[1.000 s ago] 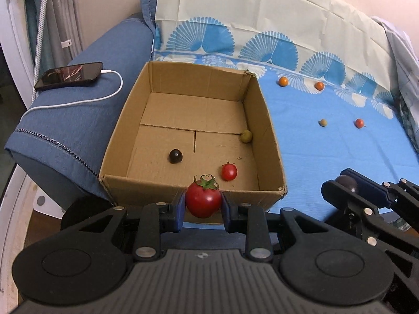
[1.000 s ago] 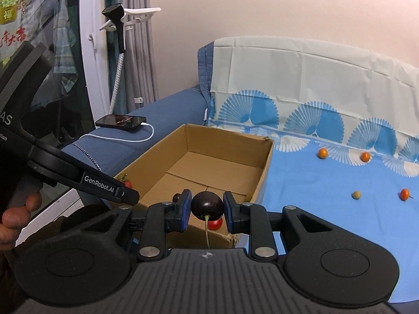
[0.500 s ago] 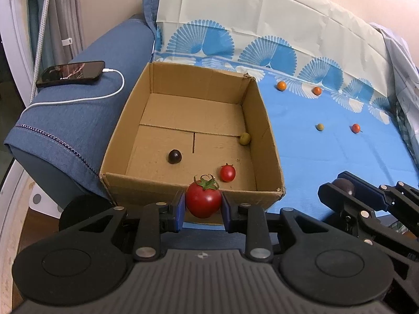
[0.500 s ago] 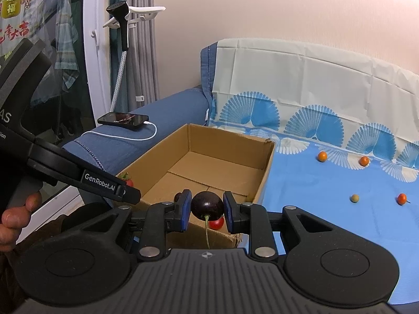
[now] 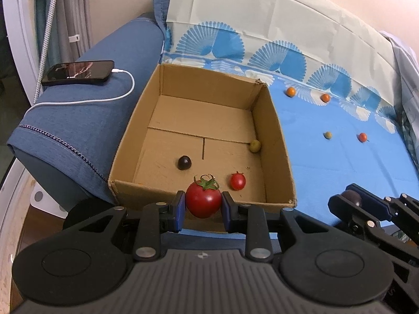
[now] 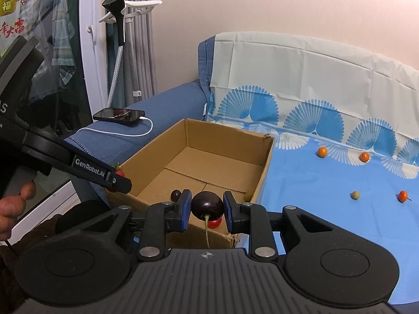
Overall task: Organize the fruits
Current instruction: 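Carry the red tomato and dark cherry with both tools over the box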
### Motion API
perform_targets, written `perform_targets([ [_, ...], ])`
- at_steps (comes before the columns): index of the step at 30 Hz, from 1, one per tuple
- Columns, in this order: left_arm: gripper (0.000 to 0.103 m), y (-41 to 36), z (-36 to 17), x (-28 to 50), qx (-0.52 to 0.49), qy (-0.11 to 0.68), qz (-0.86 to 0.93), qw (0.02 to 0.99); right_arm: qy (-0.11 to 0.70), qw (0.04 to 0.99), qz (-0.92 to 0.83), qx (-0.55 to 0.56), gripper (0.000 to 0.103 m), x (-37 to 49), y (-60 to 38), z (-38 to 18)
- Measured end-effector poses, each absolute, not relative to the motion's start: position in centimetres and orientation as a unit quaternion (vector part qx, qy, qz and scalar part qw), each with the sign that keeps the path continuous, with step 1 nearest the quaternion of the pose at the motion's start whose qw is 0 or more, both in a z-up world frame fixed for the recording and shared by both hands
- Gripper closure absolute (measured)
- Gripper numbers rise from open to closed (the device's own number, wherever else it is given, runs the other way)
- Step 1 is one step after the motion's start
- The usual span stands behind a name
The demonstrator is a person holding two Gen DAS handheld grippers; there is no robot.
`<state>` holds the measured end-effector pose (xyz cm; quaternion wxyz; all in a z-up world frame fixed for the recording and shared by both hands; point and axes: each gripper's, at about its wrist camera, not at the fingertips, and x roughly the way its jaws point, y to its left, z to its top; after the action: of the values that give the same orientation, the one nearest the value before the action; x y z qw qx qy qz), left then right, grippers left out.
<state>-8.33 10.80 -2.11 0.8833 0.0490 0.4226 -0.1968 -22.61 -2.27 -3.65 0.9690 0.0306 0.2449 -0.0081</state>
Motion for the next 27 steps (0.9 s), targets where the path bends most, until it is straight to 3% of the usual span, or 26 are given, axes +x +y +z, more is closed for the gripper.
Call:
perform_targets([
  [27,0.071,11.6,-2.6,-1.6,0.047,0.432,-0.176,0.883,0.27,0.962,0.025,0.013,0.076,-15.3,-0.7,-4.7],
])
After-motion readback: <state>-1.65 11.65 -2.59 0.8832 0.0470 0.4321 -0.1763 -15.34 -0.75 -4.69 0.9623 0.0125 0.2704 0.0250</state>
